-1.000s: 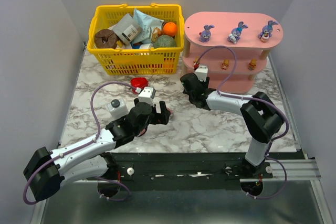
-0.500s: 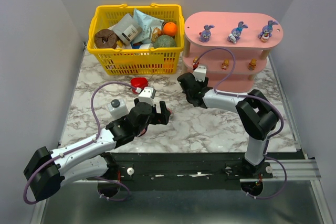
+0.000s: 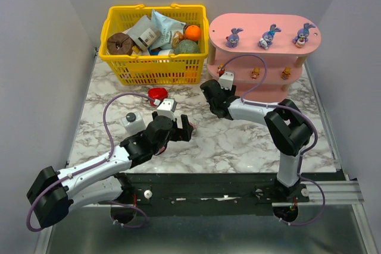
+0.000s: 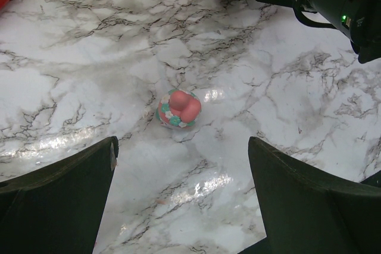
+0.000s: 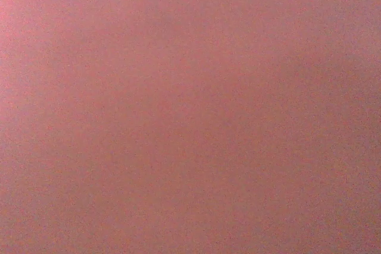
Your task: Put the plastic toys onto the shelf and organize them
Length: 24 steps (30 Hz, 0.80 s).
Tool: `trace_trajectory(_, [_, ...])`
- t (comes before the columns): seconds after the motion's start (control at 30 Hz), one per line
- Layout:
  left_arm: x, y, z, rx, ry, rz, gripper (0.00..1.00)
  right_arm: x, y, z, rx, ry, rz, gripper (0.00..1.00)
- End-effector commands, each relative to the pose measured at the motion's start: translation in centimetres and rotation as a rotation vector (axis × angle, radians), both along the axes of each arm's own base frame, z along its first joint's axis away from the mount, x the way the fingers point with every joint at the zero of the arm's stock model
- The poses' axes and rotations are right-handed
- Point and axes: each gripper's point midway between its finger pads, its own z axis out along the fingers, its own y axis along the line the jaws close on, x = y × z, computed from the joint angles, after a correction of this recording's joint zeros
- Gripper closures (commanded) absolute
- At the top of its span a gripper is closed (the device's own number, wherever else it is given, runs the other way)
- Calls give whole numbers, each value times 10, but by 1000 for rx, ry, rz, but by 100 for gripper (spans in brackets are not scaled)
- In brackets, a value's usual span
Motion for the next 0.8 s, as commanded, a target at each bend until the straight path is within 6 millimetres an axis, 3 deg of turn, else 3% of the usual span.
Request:
trace_trajectory(0.0, [0,3,-4,17,2,10,1,5,-14,-19,-54,47,-34,37])
trace_trajectory(0.2, [0,3,-3,10,5,13,1,9,-16,-21,-51,48,-43,34])
trace_trajectory(0.4, [0,3,-4,11,5,17,1,11,-14,-20,-50,45,-26,18])
trace_trajectory(0.77, [0,3,-4,11,8,16,1,6,-11,-13,-6,40,6,6])
